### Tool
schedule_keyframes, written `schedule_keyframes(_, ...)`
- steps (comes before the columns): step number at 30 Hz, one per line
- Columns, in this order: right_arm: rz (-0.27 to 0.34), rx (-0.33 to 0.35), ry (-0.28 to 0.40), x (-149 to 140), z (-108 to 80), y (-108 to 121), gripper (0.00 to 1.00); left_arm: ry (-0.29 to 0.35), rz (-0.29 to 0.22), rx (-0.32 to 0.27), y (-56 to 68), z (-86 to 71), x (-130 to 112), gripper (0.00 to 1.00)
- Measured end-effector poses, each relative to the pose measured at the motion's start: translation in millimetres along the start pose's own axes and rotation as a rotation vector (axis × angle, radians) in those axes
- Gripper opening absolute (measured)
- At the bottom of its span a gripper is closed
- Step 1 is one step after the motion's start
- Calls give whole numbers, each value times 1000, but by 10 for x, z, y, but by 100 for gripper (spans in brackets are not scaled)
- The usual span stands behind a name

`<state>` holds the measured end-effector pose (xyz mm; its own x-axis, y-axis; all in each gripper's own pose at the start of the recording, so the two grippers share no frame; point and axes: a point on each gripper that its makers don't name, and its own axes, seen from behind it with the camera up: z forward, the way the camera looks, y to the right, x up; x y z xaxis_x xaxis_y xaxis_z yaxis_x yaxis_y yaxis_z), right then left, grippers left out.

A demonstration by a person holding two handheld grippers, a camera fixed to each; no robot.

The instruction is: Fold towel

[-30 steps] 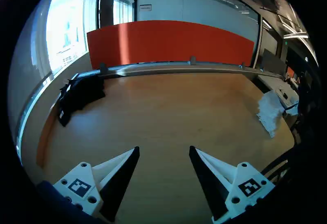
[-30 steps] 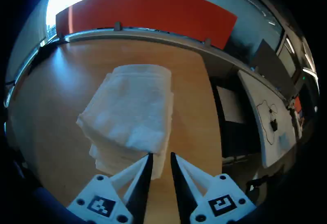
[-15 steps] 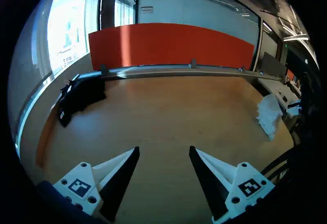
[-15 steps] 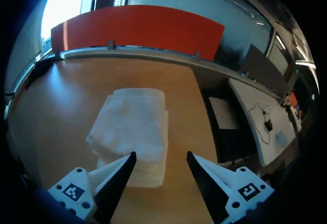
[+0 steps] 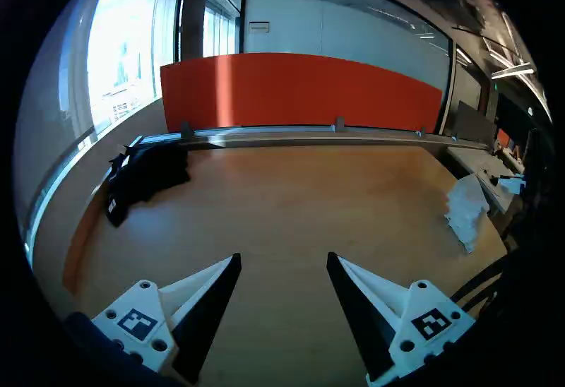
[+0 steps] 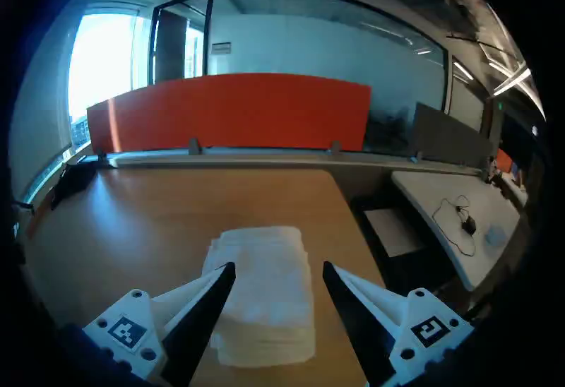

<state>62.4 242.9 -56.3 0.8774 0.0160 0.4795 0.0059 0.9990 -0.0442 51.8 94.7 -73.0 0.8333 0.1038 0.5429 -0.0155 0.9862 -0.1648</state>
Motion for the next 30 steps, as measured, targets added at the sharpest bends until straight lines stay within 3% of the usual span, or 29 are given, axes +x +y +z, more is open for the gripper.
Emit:
schedule_keyframes(6, 26, -28, 121, 239, -47, -63, 96, 39, -8, 10, -44, 3, 116, 89)
schedule_keyframes(21, 107, 0, 215, 593, -102, -441, 95, 220, -31, 75, -264, 60, 557, 90)
schedule_keyframes(30, 43, 10, 279, 932, -127, -882, 95, 304, -62, 107, -469, 58, 812, 89)
